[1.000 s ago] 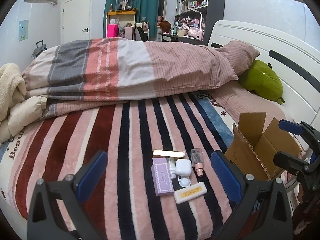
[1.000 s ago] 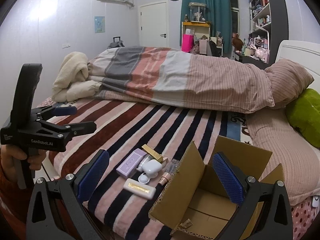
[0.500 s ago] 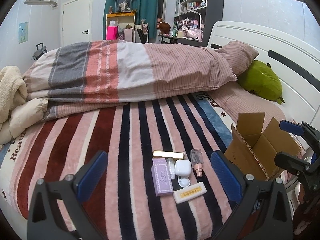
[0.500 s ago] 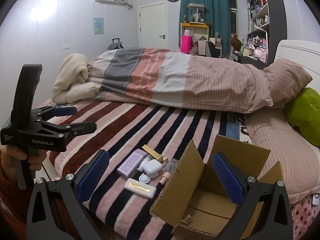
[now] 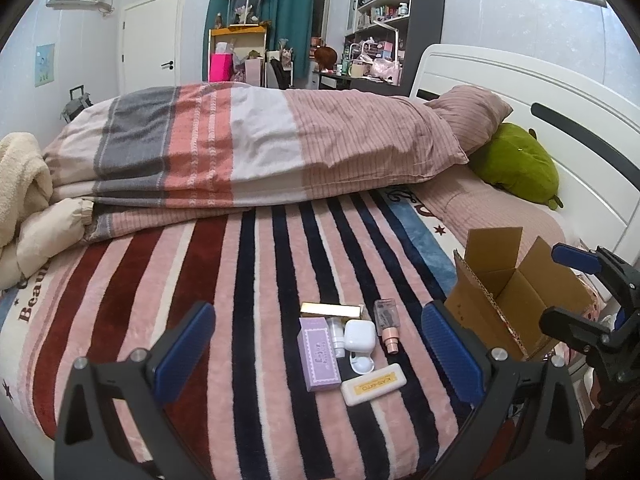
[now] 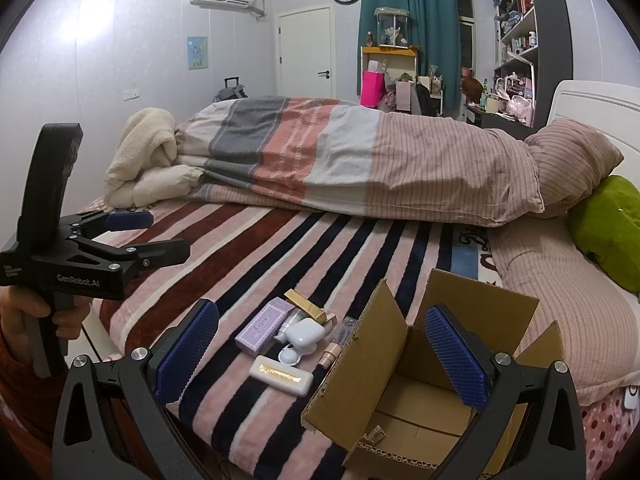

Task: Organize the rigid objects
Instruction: 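Move the right gripper down over the white earbud case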

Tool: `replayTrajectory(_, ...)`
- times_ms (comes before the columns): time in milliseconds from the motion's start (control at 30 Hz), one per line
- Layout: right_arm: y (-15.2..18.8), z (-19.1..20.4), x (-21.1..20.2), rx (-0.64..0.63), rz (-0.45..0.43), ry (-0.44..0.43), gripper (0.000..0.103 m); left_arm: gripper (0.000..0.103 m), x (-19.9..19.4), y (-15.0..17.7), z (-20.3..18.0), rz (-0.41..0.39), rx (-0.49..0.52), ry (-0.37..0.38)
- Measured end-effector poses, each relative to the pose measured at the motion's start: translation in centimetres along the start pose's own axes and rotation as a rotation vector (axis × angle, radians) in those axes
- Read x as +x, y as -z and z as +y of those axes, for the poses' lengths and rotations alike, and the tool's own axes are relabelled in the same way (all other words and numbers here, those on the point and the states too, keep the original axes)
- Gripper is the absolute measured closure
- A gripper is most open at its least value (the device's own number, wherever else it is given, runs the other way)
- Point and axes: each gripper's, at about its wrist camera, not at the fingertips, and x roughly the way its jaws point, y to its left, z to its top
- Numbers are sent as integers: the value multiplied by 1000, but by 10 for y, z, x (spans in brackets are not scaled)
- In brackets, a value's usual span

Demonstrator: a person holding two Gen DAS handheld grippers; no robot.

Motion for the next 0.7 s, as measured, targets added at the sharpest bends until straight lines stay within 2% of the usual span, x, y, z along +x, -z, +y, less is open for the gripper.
replayTrajectory(300, 0, 1, -4, 8, -3, 19, 0, 1, 0, 0, 4, -5, 11, 11)
replayTrajectory(433, -8, 24, -14, -58, -61, 159, 0, 1, 5, 1, 18, -14, 9, 20)
replayTrajectory(533, -15, 51, -12, -96, -76, 130, 0, 1, 10, 5, 38, -24, 1, 7)
replayTrajectory(700, -10, 101, 23, -156, -5, 57, 22, 1, 28, 14, 71, -9, 9, -55)
